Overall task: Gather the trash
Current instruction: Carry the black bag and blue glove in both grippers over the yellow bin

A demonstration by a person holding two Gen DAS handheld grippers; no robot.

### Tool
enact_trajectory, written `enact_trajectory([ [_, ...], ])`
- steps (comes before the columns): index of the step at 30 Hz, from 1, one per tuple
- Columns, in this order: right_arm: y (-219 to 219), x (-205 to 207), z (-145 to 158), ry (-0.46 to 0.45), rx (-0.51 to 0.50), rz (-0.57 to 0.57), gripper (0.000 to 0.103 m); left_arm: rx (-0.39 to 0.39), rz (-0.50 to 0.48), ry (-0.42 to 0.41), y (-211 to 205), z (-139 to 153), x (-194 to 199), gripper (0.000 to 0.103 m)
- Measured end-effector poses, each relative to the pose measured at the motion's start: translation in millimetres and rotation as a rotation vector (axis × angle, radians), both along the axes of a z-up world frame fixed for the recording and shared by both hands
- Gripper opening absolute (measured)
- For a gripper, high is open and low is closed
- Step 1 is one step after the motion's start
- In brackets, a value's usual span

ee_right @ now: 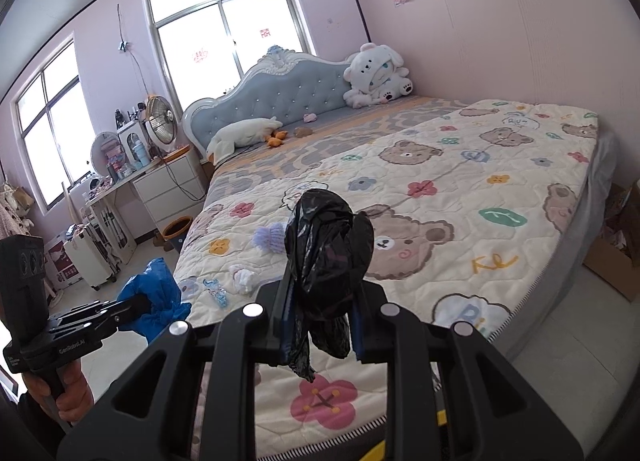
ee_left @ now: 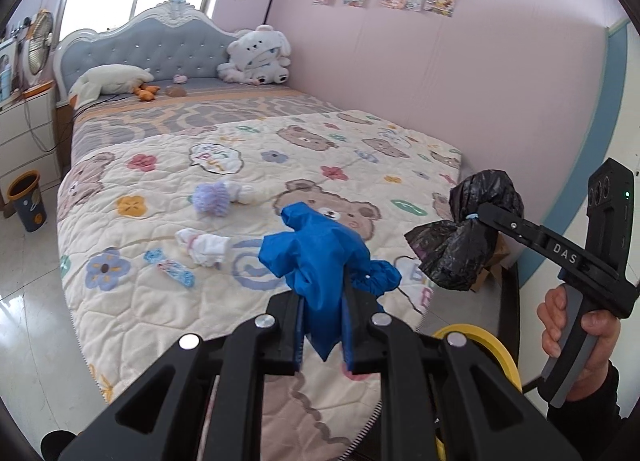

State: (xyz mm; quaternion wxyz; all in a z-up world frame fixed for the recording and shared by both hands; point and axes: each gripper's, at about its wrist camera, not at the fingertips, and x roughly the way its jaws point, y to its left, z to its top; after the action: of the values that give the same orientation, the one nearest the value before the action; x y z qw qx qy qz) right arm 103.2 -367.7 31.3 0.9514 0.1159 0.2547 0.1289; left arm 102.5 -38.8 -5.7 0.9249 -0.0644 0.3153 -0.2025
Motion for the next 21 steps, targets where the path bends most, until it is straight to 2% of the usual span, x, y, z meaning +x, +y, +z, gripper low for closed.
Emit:
enact_trajectory([
  [11,-47.1,-42.6,-14.4,0.024,0.000,-0.094,0.022,0.014,-0.134,0.019,-59.1,-7.1,-15.3,0.013],
  [21,-85.7,-76.1,-38.2,0.059,0.009,-0.175,0.022,0.043,-0.257,0.058,-110.0,-26.8,-27.3,0.013],
])
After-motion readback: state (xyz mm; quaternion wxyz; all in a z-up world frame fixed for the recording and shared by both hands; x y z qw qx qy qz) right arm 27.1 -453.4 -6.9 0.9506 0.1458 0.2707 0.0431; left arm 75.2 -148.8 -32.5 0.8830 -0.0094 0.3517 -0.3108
